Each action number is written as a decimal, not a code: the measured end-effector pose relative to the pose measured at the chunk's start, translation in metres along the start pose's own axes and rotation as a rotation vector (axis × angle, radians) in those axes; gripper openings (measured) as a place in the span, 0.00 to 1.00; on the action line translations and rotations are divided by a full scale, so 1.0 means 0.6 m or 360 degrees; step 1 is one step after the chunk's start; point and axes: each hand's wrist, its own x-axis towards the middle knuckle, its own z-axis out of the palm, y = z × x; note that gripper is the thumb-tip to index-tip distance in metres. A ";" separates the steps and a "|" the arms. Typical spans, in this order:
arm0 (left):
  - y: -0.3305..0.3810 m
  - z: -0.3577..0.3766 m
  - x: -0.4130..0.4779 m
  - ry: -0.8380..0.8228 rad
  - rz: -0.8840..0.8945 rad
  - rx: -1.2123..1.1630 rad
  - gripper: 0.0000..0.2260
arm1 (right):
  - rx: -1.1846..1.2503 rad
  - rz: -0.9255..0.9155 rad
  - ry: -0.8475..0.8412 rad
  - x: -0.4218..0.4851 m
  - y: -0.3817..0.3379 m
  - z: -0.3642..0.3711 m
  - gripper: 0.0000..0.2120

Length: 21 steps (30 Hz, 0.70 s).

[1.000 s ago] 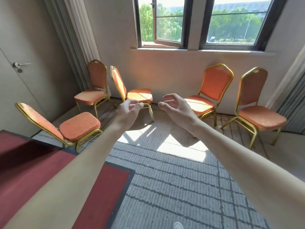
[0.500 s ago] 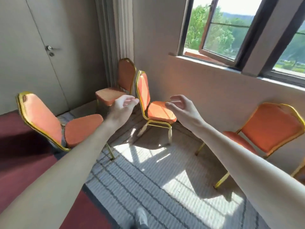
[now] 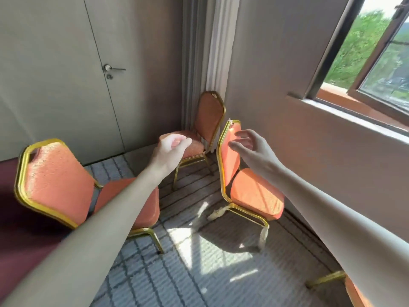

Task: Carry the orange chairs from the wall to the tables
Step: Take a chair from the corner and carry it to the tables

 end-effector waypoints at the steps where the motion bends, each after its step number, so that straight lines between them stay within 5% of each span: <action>1: -0.007 0.000 0.037 0.0031 -0.0019 0.0028 0.23 | 0.0025 -0.0015 -0.0021 0.045 0.014 0.007 0.21; 12: -0.091 -0.010 0.509 0.0519 -0.0289 0.0058 0.12 | 0.0203 -0.0211 -0.0409 0.617 0.113 0.123 0.20; 21: -0.183 -0.135 0.695 0.0941 -0.0588 0.0099 0.15 | 0.0267 -0.0413 -0.0829 0.912 0.081 0.305 0.22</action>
